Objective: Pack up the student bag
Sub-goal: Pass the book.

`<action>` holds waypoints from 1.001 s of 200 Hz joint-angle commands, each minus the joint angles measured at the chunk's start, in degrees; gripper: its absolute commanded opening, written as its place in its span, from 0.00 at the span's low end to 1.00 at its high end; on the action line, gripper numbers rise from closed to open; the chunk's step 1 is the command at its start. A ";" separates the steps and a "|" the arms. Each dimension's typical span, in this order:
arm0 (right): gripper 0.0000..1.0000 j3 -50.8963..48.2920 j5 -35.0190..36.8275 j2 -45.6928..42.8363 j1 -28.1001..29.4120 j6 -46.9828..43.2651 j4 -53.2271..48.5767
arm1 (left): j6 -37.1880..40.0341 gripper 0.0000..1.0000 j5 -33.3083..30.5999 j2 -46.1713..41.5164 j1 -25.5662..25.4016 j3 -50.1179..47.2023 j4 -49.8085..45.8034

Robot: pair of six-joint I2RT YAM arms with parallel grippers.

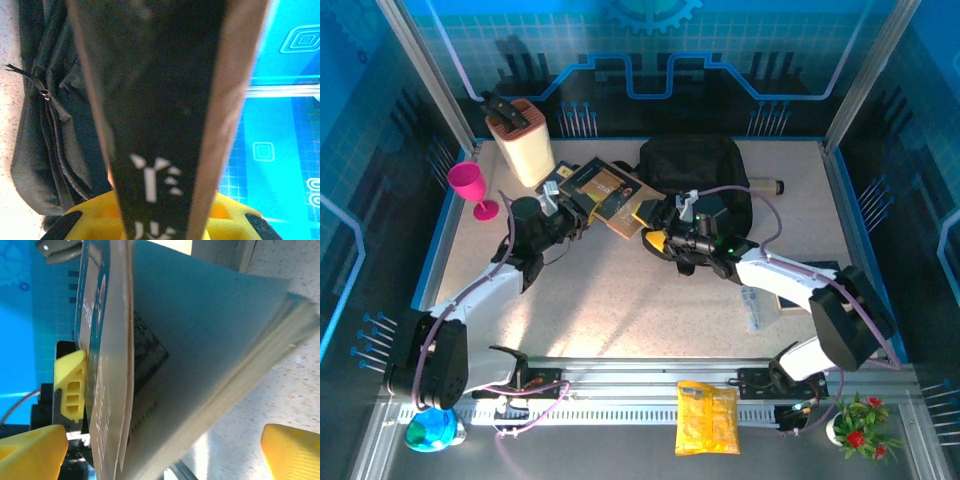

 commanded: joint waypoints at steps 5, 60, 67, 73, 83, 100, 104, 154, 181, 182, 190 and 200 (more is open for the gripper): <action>1.00 -0.61 -0.53 3.20 -0.16 9.14 9.94 | -3.41 0.04 -1.58 1.44 -0.97 3.43 10.42; 0.76 -0.40 3.77 5.05 0.11 12.39 13.83 | -3.61 0.04 -3.38 1.60 -2.18 3.02 10.48; 0.72 -0.61 4.28 5.14 0.11 12.64 15.07 | -3.67 0.04 -3.54 1.52 -2.27 2.86 10.43; 0.68 -0.74 4.61 5.25 0.11 12.87 16.64 | -3.61 0.04 -3.56 1.45 -2.27 2.84 10.16; 0.61 -1.03 4.89 5.32 0.11 12.73 18.77 | -3.45 0.04 -3.64 1.28 -2.27 2.77 9.32; 0.52 -0.92 5.46 4.43 0.01 11.51 18.17 | -3.00 0.05 -3.53 1.10 -2.27 2.75 7.47; 0.50 -0.81 5.52 4.15 -0.03 11.05 17.40 | -2.90 0.06 -3.50 0.99 -2.27 2.76 7.09; 0.20 -0.69 7.11 -0.39 -2.15 4.16 9.33 | 1.71 0.28 -2.37 0.31 -2.36 3.50 -1.48; 0.14 -0.86 10.40 -6.85 -4.78 -4.84 -0.48 | 12.81 0.50 -3.62 0.65 -3.59 7.85 -16.51; 0.14 -0.86 10.55 -7.18 -4.93 -5.21 -0.88 | 13.35 0.51 -3.72 0.73 -3.68 8.16 -17.11; 0.14 -0.79 11.61 -9.42 -6.03 -8.41 -4.27 | 17.81 0.56 -5.05 1.49 -4.57 10.60 -23.08; 0.14 -0.92 13.02 -12.23 -7.42 -11.94 -8.54 | 22.44 0.62 -7.22 2.92 -6.07 13.56 -28.92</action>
